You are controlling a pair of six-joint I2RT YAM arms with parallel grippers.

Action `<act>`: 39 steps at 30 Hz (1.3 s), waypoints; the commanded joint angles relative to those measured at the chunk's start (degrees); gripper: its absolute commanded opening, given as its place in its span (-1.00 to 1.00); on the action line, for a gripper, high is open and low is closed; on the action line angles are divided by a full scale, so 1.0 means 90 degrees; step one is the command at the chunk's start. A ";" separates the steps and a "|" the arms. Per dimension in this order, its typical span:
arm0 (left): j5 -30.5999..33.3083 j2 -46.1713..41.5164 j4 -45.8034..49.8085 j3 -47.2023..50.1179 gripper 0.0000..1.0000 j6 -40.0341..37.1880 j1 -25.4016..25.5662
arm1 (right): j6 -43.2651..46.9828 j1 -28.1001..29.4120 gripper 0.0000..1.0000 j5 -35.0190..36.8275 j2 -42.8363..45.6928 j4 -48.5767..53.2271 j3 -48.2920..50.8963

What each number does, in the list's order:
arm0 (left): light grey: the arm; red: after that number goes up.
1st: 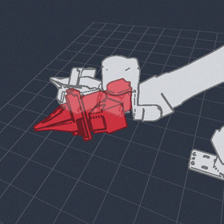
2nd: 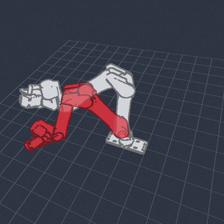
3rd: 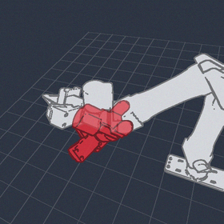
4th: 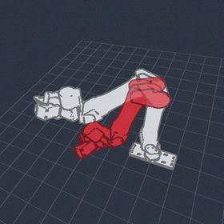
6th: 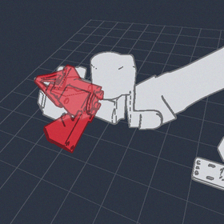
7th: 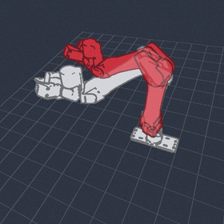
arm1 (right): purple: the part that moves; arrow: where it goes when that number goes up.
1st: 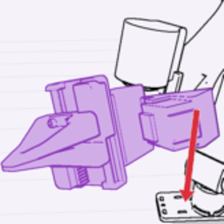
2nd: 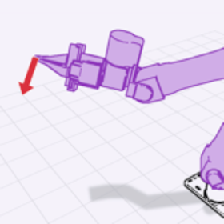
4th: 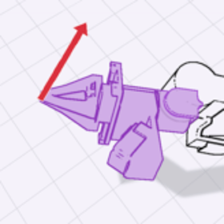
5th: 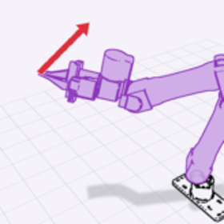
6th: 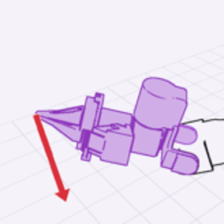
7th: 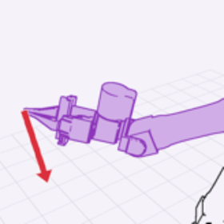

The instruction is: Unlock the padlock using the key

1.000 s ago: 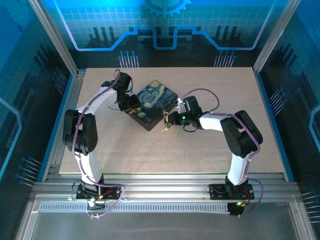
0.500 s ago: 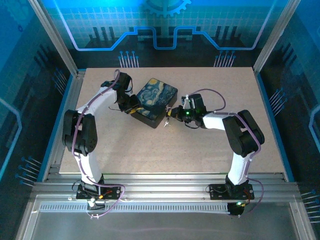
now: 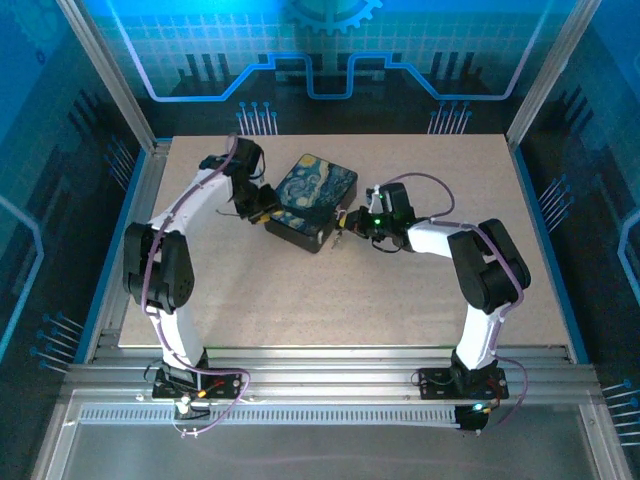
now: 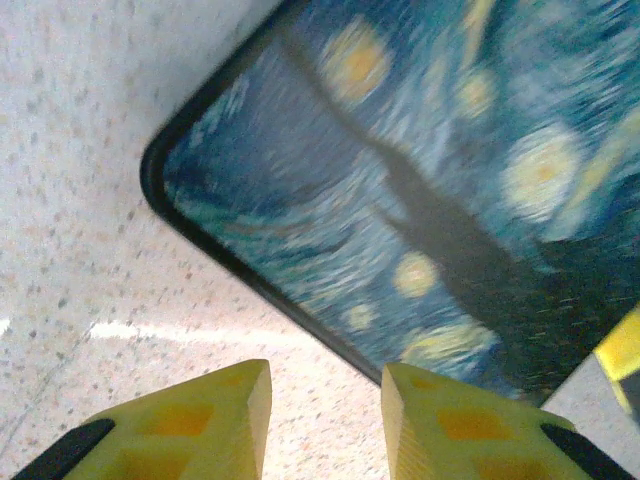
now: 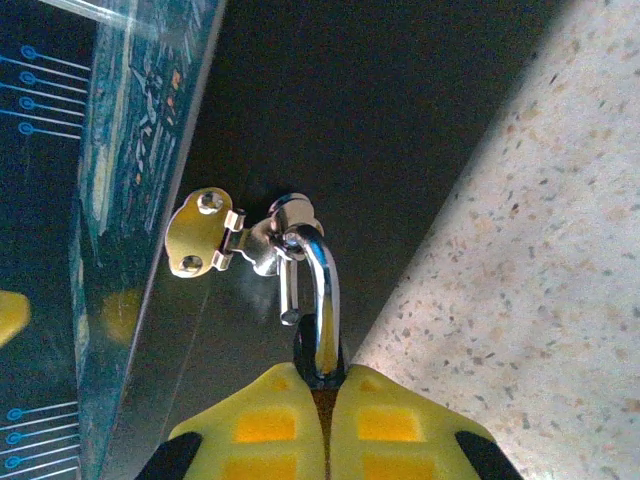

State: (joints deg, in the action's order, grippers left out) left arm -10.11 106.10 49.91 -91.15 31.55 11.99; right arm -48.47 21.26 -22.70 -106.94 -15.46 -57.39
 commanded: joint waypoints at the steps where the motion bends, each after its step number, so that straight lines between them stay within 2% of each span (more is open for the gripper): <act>1: 0.0461 -0.0124 0.0069 -0.0763 -0.29 -0.0022 0.0039 | -0.0306 -0.0188 -0.91 -0.0085 0.0005 -0.1024 -0.0095; 4: 0.0556 0.0204 -0.0406 -0.0983 -0.29 -0.0066 0.0087 | -0.0558 -0.0190 -0.91 -0.0134 -0.0146 -0.1438 -0.0122; 8: 0.1189 0.0763 -0.1100 -0.1046 -0.29 -0.0248 0.0362 | -0.0845 -0.0183 -0.92 -0.0117 -0.0395 -0.1944 -0.0131; 12: 0.1471 0.1199 -0.1611 -0.1054 -0.28 -0.0467 0.0606 | -0.0538 -0.0186 -0.90 0.0027 -0.0496 -0.1339 -0.0310; 16: 0.2256 0.1481 -0.1776 -0.1183 -0.27 -0.0846 0.0880 | -0.0343 -0.0194 -0.87 0.0258 -0.0486 -0.0953 -0.0321; 19: 0.2395 0.1633 -0.1710 -0.1247 -0.27 -0.0907 0.0987 | -0.0515 -0.0149 -0.85 0.0667 -0.0510 -0.0932 -0.0273; 25: 0.2378 0.1688 -0.1669 -0.0858 -0.30 -0.0803 0.1004 | -0.1365 0.0168 -0.88 0.2219 -0.0508 -0.2405 0.0300; 27: 0.2390 0.1672 -0.1641 -0.0744 -0.30 -0.0842 0.1011 | -0.1434 0.0210 -0.88 0.2579 -0.0535 -0.2546 0.0307; 29: 0.2403 0.1685 -0.1592 -0.0666 -0.31 -0.0878 0.1010 | -0.1101 0.0218 -0.88 0.2378 -0.0633 -0.2131 -0.0058; 31: 0.2409 0.1693 -0.1554 -0.0578 -0.31 -0.0884 0.1002 | -0.0363 0.0311 -0.87 0.2326 -0.0635 -0.0899 -0.0661; 36: 0.2423 0.1687 -0.1532 -0.0429 -0.32 -0.0849 0.0945 | 0.1053 0.0615 -0.76 0.3249 -0.0623 0.1631 -0.1509; 39: 0.2407 0.1667 -0.1549 -0.0372 -0.32 -0.0811 0.0895 | 0.1524 0.0765 -0.66 0.3955 -0.0653 0.2378 -0.1737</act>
State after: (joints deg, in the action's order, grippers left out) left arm 10.96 119.61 30.04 -97.62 24.88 20.99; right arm -43.05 26.33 4.56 -113.16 -3.77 -69.97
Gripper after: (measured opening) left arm 0.339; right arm 0.164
